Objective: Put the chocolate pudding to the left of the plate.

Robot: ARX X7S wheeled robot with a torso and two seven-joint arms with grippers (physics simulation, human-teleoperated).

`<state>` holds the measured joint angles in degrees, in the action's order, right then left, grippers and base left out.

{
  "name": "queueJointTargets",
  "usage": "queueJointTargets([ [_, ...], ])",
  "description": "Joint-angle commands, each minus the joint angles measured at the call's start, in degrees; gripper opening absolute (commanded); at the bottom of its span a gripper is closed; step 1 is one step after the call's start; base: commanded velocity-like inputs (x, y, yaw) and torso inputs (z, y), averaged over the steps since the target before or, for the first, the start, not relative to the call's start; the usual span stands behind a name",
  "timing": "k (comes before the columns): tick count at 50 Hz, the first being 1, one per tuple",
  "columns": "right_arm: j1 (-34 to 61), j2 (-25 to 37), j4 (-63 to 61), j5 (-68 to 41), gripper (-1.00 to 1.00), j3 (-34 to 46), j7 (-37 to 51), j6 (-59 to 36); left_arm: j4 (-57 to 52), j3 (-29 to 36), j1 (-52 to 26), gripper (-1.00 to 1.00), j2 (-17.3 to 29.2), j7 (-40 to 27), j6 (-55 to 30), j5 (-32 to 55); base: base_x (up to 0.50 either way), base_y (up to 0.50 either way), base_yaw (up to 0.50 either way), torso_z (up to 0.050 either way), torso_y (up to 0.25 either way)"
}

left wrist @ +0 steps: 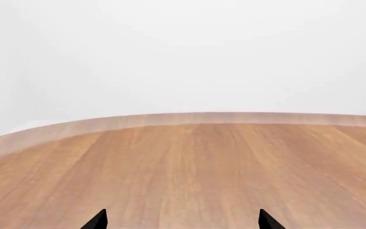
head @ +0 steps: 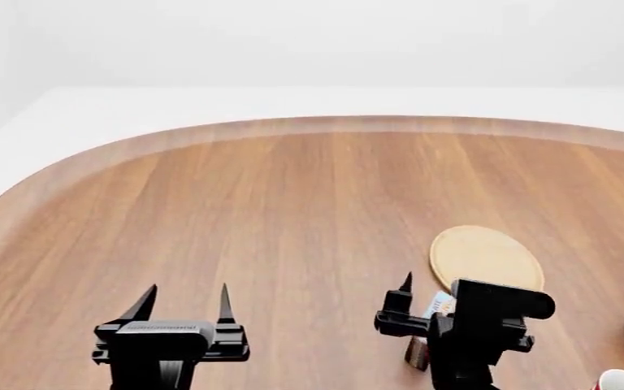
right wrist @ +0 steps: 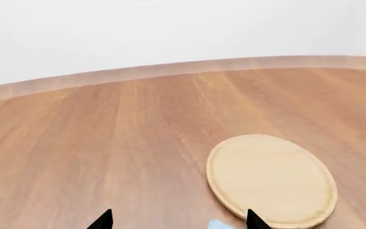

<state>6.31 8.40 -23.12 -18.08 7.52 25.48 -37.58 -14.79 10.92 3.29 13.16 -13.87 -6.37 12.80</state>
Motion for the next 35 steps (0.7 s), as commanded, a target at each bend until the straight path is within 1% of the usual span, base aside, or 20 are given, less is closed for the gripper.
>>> queueJointTargets([
  [1, 7.6, -4.4, -2.2, -3.5, 1.0, -2.6, 8.8, -17.4, -0.1, -0.3, 0.0, 1.0, 0.5, -0.4, 0.1, 0.8, 0.0, 0.0, 0.0, 0.0, 0.0],
  [7, 11.5, -7.6, -0.6, -7.1, 1.0, -5.9, 14.0, -26.3, -0.2, -0.5, 0.0, 1.0, 0.7, -0.6, 0.1, 1.1, 0.0, 0.0, 0.0, 0.0, 0.0],
  [11, 13.4, -8.1, 0.9, -11.5, 1.0, -6.4, 19.8, -28.0, -0.2, -0.6, 0.0, 1.0, 0.8, -0.7, 0.1, 1.4, 0.0, 0.0, 0.0, 0.0, 0.0],
  [14, 15.0, -8.2, 2.9, -15.9, 1.0, -6.8, 26.2, -28.9, -0.3, -0.8, 0.0, 1.0, 1.0, -0.8, 0.0, 1.6, 0.0, 0.0, 0.0, 0.0, 0.0],
  [17, 16.1, -8.2, 5.2, -19.6, 1.0, -6.9, 32.3, -27.2, -0.5, -1.1, 0.0, 1.0, 1.2, -0.8, 0.0, 2.0, 0.0, 0.0, 0.0, 0.0, 0.0],
  [22, 17.5, -8.0, 8.8, -24.4, 1.0, -6.8, 37.2, -25.5, -0.5, -1.4, -0.1, 1.0, 1.4, -1.0, -0.1, 2.4, 0.0, 0.0, 0.0, 0.0, 0.0],
  [28, 20.1, -7.7, 12.7, -28.2, 1.0, -6.2, 40.4, -24.8, -0.8, -1.7, -0.1, 1.0, 1.7, -1.2, -0.2, 3.0, 0.0, 0.0, 0.0, 0.0, 0.0],
  [35, 22.8, -7.5, 19.0, -29.7, 1.0, -5.0, 42.3, -22.2, -1.1, -2.0, 0.0, 1.0, 1.9, -1.4, -0.1, 3.4, 0.0, 0.0, 0.0, 0.0, 0.0],
])
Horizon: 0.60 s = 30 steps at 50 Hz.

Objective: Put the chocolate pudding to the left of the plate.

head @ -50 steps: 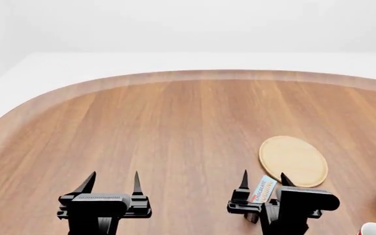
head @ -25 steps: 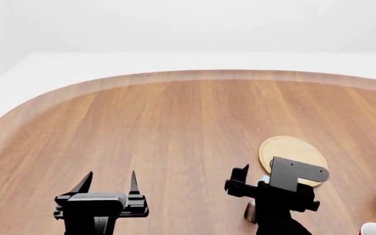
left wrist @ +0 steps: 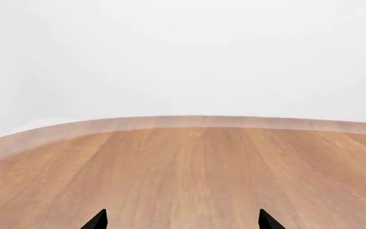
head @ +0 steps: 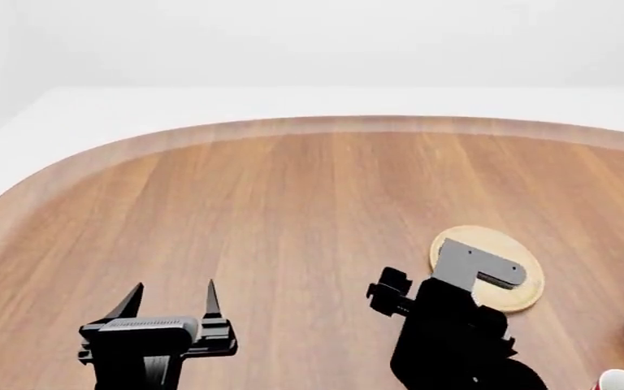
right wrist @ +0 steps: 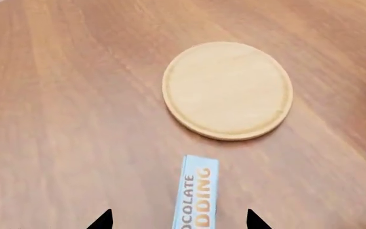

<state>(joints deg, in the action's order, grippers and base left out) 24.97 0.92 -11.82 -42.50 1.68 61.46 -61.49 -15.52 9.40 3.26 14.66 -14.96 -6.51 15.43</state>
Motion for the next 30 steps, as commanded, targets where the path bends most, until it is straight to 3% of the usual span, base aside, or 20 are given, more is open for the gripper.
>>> queueJointTargets([
  [1, 4.3, 0.1, 8.4, -5.5, 1.0, 1.0, 6.4, 2.1, -0.4, -0.4, 0.1, 1.0, 0.4, -0.3, 0.0, 0.8, 0.0, 0.0, 0.0, 0.0, 0.0],
  [30, 3.5, 2.1, 14.5, -9.0, 1.0, 4.0, 6.9, 5.3, -0.2, 0.2, 0.1, 1.0, 1.0, -0.8, 0.3, 1.3, 0.0, 0.0, 0.0, 0.0, 0.0],
])
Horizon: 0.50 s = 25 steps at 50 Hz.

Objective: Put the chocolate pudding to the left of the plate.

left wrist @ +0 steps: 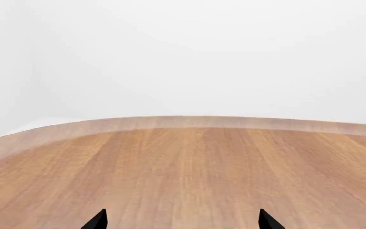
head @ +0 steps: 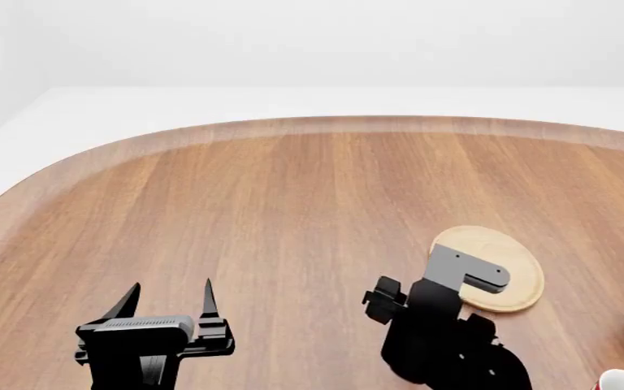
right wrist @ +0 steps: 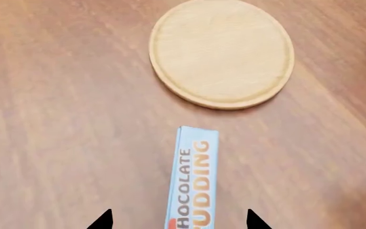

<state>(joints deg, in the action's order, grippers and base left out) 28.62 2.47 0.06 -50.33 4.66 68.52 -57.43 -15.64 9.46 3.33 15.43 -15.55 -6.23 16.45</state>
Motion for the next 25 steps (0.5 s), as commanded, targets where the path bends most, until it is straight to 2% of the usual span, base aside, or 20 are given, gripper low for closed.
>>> queueJointTargets([
  [1, -0.1, 0.5, 2.9, -1.2, 1.0, 1.1, -0.2, 1.4, -0.1, 0.1, 0.0, 1.0, 0.3, -0.3, 0.0, 0.3, 0.0, 0.0, 0.0, 0.0, 0.0],
  [25, -0.4, 1.5, 6.6, -1.9, 1.0, 2.7, -0.7, 4.8, -0.2, 0.5, 0.0, 1.0, 0.8, -0.7, 0.2, 0.8, 0.0, 0.0, 0.0, 0.0, 0.0],
])
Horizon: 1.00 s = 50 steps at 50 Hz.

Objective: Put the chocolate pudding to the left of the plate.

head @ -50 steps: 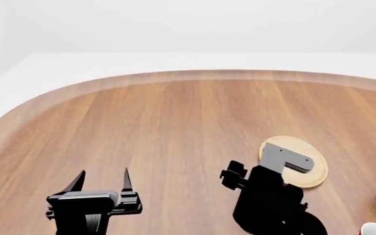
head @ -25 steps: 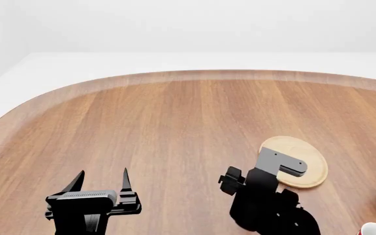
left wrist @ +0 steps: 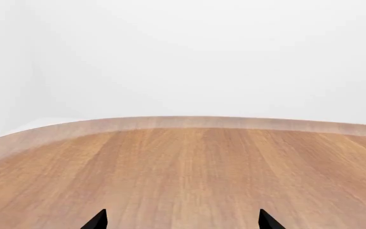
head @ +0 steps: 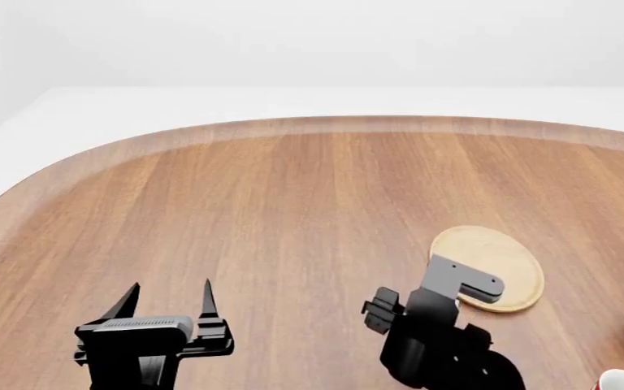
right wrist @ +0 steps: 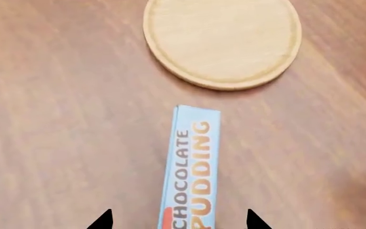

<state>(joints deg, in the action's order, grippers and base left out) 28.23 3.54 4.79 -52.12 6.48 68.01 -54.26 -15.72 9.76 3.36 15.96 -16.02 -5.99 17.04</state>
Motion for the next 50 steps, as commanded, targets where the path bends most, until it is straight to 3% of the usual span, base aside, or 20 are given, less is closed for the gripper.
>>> queueJointTargets([
  [1, 0.1, 0.4, 2.2, -0.1, 1.0, 0.9, -0.3, 1.8, -0.1, 0.2, -0.1, 1.0, 0.3, -0.2, 0.0, 0.2, 0.0, 0.0, 0.0, 0.0, 0.0],
  [50, 3.3, 0.8, 16.2, -1.3, 1.0, 2.6, -4.2, 8.6, 0.6, 1.5, -0.3, 1.0, 0.9, -0.9, 0.4, 0.4, 0.0, 0.0, 0.0, 0.0, 0.0],
])
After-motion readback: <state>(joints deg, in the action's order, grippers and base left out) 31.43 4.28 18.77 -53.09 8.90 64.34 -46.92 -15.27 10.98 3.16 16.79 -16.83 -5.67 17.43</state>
